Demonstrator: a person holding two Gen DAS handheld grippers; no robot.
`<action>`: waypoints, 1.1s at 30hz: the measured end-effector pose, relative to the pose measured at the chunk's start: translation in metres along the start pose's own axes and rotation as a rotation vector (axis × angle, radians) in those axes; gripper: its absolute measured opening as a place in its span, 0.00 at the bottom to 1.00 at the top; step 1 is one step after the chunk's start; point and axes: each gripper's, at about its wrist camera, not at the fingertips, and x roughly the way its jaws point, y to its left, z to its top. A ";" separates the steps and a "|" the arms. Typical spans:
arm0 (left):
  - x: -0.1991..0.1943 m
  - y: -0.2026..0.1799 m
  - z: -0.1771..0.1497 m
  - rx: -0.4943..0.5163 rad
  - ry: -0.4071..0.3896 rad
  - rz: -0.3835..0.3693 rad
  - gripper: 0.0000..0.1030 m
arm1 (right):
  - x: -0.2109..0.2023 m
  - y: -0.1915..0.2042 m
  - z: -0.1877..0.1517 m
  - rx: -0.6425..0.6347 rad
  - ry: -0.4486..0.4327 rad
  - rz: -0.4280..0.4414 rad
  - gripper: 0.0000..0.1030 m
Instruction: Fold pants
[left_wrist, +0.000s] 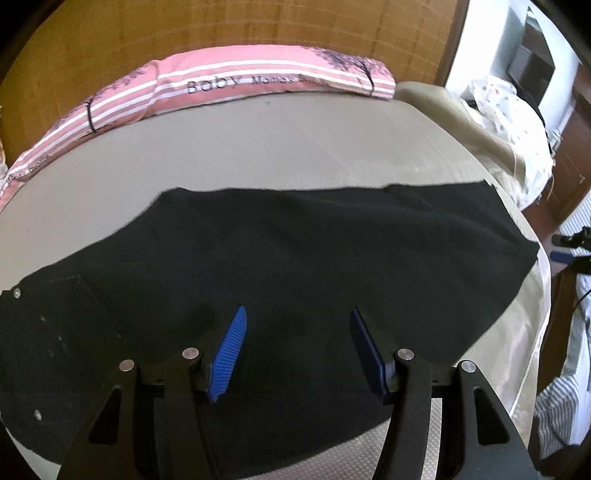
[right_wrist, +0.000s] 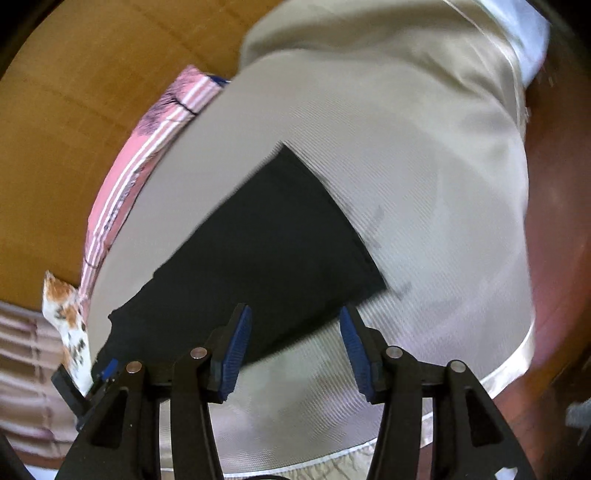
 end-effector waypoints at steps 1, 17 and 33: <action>0.001 -0.003 -0.001 0.009 0.005 0.000 0.58 | 0.005 -0.006 -0.005 0.018 0.005 0.013 0.47; 0.028 -0.038 -0.007 0.056 0.054 -0.006 0.58 | 0.044 -0.038 0.003 0.165 -0.172 0.135 0.37; 0.004 0.005 0.001 -0.128 -0.016 -0.070 0.59 | 0.019 0.046 0.014 0.055 -0.202 0.292 0.11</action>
